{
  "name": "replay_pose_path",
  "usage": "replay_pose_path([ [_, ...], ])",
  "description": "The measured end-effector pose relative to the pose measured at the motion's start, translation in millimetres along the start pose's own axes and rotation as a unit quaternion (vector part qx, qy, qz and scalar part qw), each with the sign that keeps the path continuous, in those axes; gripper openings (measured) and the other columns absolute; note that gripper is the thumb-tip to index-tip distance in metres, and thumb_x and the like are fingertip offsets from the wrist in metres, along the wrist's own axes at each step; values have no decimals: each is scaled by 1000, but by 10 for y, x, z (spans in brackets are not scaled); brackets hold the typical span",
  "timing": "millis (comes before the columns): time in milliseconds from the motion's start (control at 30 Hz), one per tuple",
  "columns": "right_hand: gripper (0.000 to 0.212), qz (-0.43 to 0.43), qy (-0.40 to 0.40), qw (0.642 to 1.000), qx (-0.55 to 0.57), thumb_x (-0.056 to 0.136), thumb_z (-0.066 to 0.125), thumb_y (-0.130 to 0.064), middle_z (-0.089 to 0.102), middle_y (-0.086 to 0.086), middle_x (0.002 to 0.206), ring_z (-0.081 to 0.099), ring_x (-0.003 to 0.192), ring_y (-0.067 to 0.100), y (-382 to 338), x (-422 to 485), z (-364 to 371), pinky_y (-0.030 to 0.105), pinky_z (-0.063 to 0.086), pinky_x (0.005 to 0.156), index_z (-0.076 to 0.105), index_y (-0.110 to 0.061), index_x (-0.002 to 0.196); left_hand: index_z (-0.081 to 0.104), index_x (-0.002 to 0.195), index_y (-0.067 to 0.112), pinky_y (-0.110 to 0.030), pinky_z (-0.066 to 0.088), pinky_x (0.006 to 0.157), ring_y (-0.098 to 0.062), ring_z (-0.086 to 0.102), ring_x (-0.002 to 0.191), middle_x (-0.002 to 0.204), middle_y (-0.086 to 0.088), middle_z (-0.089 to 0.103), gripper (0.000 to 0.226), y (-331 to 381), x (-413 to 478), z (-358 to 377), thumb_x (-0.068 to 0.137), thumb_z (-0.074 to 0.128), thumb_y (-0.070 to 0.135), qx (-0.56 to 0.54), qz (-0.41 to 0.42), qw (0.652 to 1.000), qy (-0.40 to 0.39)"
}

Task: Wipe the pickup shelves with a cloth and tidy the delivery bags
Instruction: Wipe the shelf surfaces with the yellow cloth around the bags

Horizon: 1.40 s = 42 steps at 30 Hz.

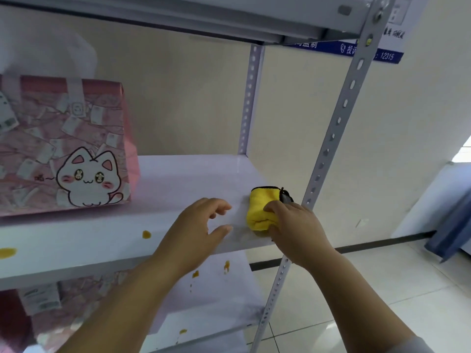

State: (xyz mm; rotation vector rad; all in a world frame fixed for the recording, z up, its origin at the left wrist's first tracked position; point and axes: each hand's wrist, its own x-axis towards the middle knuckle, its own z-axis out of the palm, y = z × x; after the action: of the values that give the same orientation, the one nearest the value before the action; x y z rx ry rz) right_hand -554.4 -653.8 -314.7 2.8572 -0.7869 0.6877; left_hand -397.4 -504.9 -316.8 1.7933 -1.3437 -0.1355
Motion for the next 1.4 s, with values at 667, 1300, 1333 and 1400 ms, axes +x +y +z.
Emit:
replay_pose_path([
  [667,64,18,16,874,485,68,76,-32,55,-31,110,58,101,-3,-541,17,-267,24,54,77,39,-50,117,59,92,32,-38,55,80,-18,69,78,93,11,65,18,176,-26,-403,83,65,17,-213,-7,975,64],
  [1300,35,146,102,984,-25,80,56,-8,53,8,95,52,78,30,-1418,122,-123,27,28,54,59,-20,113,55,94,42,-15,42,72,8,52,92,102,23,56,18,-514,-791,-1379,81,66,35,28,-72,995,62],
  [1333,35,156,50,986,-28,83,56,-14,50,7,101,51,84,30,-1450,132,-44,28,31,56,56,-22,117,57,96,39,-18,44,76,6,52,93,102,21,56,17,-592,-833,-1404,82,66,35,52,-74,994,58],
  [1400,36,173,-48,984,11,86,58,-32,46,6,106,51,92,29,-1516,145,95,30,37,63,51,-25,120,60,100,33,-21,41,79,2,50,92,102,18,55,17,-732,-909,-1443,83,65,34,95,-75,992,46],
])
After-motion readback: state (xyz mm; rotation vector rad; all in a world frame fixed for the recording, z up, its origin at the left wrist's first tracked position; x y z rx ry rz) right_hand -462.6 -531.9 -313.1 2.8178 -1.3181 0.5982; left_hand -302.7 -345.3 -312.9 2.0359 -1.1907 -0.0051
